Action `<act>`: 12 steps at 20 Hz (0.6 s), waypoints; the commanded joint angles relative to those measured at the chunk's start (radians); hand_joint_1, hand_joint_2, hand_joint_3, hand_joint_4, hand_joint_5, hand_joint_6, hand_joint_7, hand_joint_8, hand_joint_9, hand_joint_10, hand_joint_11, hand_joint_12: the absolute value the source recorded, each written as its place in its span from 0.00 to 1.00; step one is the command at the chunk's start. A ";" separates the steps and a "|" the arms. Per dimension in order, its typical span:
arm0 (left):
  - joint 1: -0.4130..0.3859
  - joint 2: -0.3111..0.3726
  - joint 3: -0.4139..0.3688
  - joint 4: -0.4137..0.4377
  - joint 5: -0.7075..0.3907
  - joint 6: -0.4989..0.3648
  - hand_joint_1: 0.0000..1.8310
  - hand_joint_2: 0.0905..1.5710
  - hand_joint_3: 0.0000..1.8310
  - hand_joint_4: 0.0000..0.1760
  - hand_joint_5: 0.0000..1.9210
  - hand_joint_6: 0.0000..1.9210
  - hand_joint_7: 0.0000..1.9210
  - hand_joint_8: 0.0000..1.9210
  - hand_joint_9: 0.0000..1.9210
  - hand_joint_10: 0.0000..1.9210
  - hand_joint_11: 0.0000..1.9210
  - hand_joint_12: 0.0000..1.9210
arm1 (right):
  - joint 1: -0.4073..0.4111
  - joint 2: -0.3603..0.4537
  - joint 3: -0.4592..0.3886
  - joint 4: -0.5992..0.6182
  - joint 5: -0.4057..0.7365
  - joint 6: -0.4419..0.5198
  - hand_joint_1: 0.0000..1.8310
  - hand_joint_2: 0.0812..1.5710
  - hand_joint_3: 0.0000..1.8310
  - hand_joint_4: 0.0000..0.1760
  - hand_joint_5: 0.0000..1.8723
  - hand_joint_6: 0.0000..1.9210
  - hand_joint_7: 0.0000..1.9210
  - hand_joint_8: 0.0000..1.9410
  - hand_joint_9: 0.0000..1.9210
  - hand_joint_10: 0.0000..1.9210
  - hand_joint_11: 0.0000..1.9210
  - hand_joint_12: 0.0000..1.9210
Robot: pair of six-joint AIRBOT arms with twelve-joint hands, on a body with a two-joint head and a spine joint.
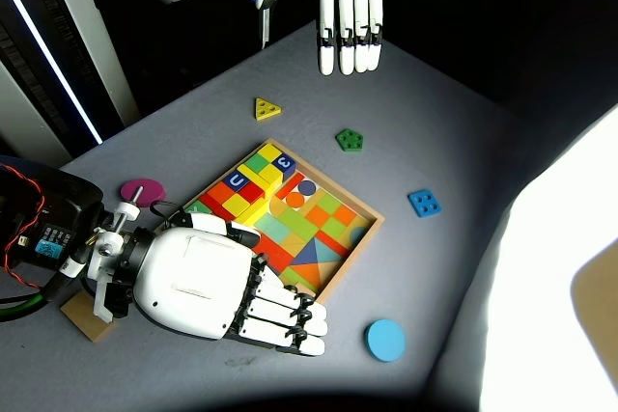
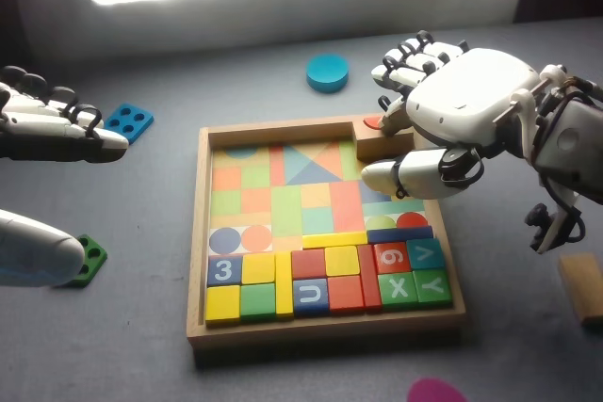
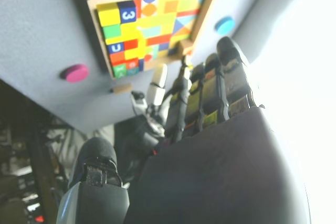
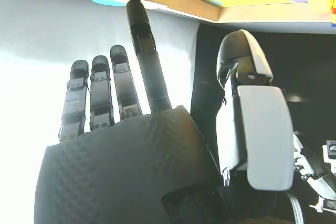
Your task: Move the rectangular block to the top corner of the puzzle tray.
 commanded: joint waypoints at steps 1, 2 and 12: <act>-0.019 -0.004 0.001 0.010 0.083 -0.004 0.00 0.73 0.00 0.20 0.05 0.00 0.03 0.00 0.02 0.00 0.00 0.16 | 0.000 0.000 0.010 -0.004 0.029 -0.010 0.00 0.73 0.00 0.00 0.37 0.02 0.04 0.00 0.00 0.00 0.00 0.00; -0.019 -0.004 0.000 0.010 0.083 -0.004 0.00 0.73 0.00 0.19 0.05 0.00 0.03 0.00 0.02 0.00 0.00 0.14 | 0.001 -0.001 0.011 -0.004 0.030 -0.010 0.00 0.73 0.00 0.00 0.37 0.02 0.04 0.00 0.00 0.00 0.00 0.00; -0.021 -0.004 -0.002 0.010 0.083 -0.004 0.00 0.74 0.00 0.17 0.05 0.00 0.02 0.00 0.02 0.00 0.00 0.15 | 0.010 -0.004 0.021 -0.004 0.035 -0.009 0.00 0.73 0.00 0.00 0.35 0.01 0.03 0.00 0.00 0.00 0.00 0.00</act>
